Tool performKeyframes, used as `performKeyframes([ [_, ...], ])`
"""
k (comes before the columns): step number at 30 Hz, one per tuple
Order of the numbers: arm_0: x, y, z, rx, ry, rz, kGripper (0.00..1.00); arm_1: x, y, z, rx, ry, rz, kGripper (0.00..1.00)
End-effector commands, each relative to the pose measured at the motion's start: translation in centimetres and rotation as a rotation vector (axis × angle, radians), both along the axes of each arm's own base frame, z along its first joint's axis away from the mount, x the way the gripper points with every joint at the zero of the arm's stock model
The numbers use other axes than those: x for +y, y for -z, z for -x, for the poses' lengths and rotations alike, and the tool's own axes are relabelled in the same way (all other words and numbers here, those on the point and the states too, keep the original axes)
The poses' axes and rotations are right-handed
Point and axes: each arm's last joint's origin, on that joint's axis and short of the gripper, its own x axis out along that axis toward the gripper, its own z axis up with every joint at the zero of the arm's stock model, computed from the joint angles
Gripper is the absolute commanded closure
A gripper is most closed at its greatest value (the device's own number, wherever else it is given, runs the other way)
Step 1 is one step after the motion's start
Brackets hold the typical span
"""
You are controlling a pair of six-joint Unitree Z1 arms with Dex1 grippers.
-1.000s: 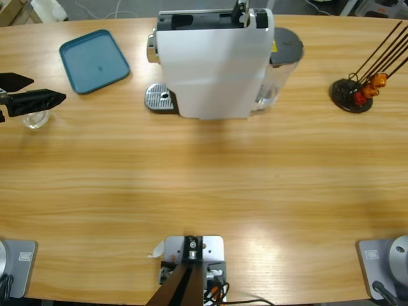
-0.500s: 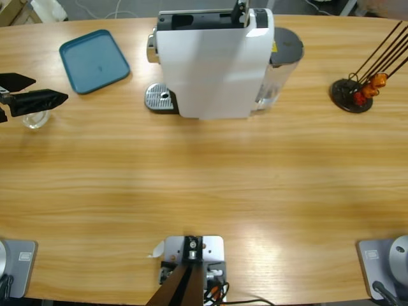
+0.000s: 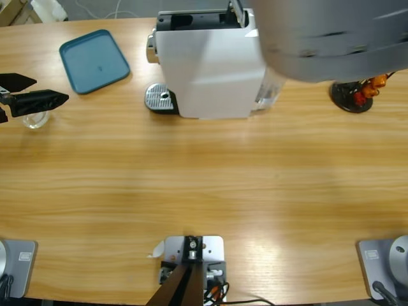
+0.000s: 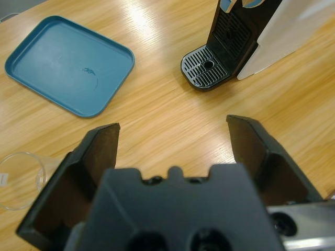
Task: Pour coffee
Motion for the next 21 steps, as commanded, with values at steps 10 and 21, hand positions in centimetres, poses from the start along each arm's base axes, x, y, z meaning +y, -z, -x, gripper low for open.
performKeyframes([
  [10,-0.4,1.6,0.0,0.058,0.016,-0.013,0.119,1.7,6.2,-1.3,0.074,0.034,0.112,1.000],
  [21,-0.4,1.7,0.0,0.062,0.017,-0.015,0.119,1.4,7.6,-3.0,0.110,0.050,0.105,1.000],
])
